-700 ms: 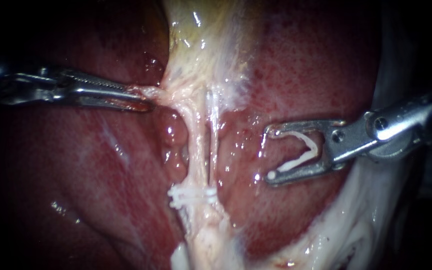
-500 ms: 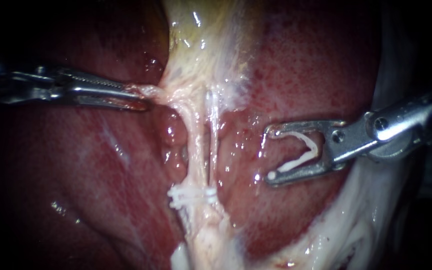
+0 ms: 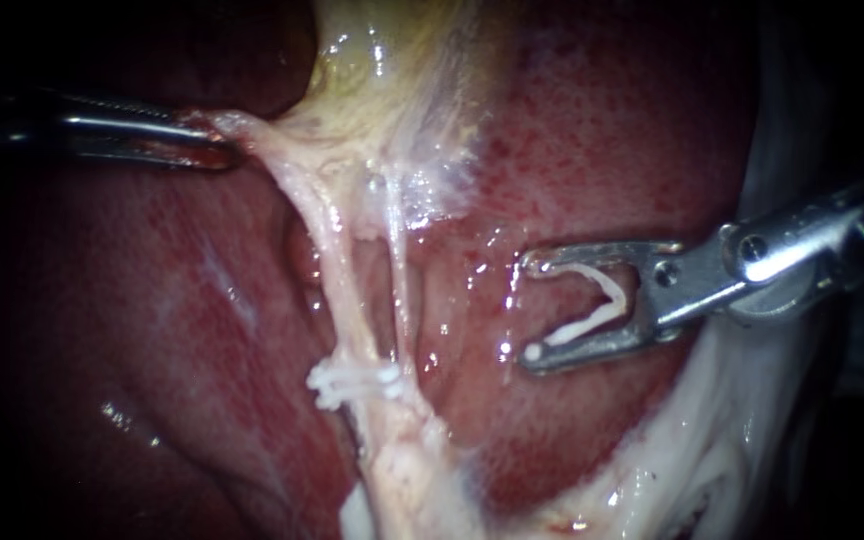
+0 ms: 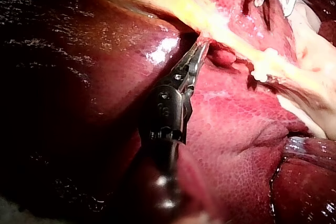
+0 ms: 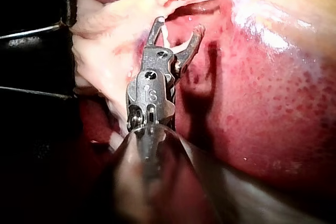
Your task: Clipping third clip left tube
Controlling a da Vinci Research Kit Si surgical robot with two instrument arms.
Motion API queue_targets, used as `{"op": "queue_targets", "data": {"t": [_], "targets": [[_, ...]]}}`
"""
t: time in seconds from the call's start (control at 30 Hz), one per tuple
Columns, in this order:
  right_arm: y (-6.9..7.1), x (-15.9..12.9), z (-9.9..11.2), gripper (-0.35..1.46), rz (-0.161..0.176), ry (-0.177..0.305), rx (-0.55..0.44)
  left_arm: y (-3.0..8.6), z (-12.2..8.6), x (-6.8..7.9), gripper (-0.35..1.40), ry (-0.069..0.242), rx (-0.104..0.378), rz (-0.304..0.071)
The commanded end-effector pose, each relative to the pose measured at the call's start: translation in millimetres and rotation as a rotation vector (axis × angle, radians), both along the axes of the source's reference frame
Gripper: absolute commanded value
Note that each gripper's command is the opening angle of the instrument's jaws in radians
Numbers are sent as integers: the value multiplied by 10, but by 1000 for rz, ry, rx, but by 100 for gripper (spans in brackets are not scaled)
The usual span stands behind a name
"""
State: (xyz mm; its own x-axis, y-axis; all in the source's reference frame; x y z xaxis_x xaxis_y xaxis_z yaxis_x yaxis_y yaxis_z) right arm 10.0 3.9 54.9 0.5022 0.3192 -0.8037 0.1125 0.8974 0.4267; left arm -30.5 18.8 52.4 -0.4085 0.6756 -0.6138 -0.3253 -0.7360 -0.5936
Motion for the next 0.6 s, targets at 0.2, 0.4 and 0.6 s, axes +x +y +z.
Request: {"op": "queue_targets", "data": {"t": [0.2,0.4,0.6], "targets": [[-7,36,6,49,59,34,133,-1,0,-2,-35,0,-2,-1],[-10,64,18,49,106,65,252,-2,1,-3,-35,1,-2,-2],[-6,76,31,49,140,102,366,-3,2,-4,-35,2,-3,-2]]}}
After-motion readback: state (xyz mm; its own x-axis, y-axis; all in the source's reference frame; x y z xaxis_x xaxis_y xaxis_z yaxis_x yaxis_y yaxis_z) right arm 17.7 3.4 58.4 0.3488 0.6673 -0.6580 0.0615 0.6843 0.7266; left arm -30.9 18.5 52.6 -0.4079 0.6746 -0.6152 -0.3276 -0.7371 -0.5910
